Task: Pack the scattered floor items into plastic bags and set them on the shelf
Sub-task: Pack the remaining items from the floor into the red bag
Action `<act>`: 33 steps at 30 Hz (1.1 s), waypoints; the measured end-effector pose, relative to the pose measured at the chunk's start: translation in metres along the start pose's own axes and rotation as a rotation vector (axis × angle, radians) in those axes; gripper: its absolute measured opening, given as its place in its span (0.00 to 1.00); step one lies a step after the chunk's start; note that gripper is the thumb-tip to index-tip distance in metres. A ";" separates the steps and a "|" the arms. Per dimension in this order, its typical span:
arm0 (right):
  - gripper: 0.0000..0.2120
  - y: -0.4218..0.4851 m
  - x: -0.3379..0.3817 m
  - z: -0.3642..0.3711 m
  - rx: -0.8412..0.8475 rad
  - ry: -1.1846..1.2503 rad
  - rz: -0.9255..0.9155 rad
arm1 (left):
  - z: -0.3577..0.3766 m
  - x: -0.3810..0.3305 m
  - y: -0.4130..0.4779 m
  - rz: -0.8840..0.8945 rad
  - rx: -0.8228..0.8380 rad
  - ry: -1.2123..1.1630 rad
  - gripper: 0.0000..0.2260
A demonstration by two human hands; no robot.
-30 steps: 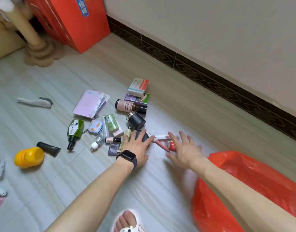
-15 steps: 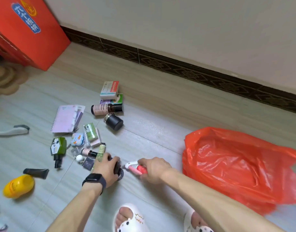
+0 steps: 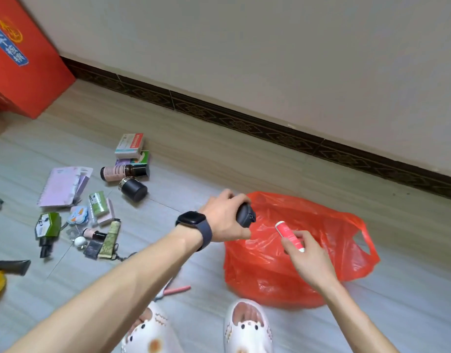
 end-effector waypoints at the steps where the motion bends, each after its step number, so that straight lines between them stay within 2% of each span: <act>1: 0.14 0.010 -0.014 -0.005 0.006 -0.090 0.034 | 0.011 -0.024 0.012 0.067 0.006 0.036 0.30; 3: 0.20 0.027 -0.039 -0.011 0.012 -0.212 0.043 | 0.040 -0.059 0.033 0.159 0.023 0.164 0.30; 5: 0.22 0.036 -0.055 -0.010 0.007 -0.277 -0.008 | 0.071 -0.073 0.047 0.172 0.035 0.297 0.32; 8: 0.24 0.040 -0.075 -0.006 0.100 -0.555 -0.107 | 0.113 -0.061 0.046 0.143 0.111 0.458 0.33; 10: 0.24 0.042 -0.079 -0.004 0.148 -0.695 -0.154 | 0.126 -0.047 0.037 0.222 0.117 0.606 0.31; 12: 0.24 0.043 -0.068 -0.001 0.136 -0.663 -0.236 | 0.117 -0.035 0.028 0.328 0.051 0.706 0.28; 14: 0.23 0.043 -0.050 0.005 0.105 -0.563 -0.359 | 0.093 -0.021 0.021 0.332 -0.042 0.696 0.25; 17: 0.22 0.031 -0.002 0.025 0.067 -0.386 -0.572 | 0.054 0.022 0.003 0.142 -0.074 0.614 0.24; 22: 0.21 0.002 0.078 0.072 0.112 -0.299 -0.846 | 0.021 0.122 -0.051 -0.201 0.069 0.682 0.23; 27: 0.24 -0.014 0.103 0.146 0.328 -0.454 -0.956 | 0.038 0.209 -0.108 -0.431 0.239 0.757 0.25; 31: 0.33 -0.015 0.074 0.216 0.612 -0.734 -0.985 | 0.072 0.251 -0.129 -0.518 0.263 0.605 0.28; 33: 0.37 -0.018 0.054 0.248 0.659 -0.887 -0.995 | 0.091 0.265 -0.127 -0.559 0.271 0.473 0.31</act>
Point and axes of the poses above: each hand's wrist, its own y-axis towards the middle knuckle, its own z-axis out of the palm, x = y × z, the point moved 2 cm from there along y, towards the middle knuckle, and after that the axes turned 11 degrees about y, right-handed, at the moved point
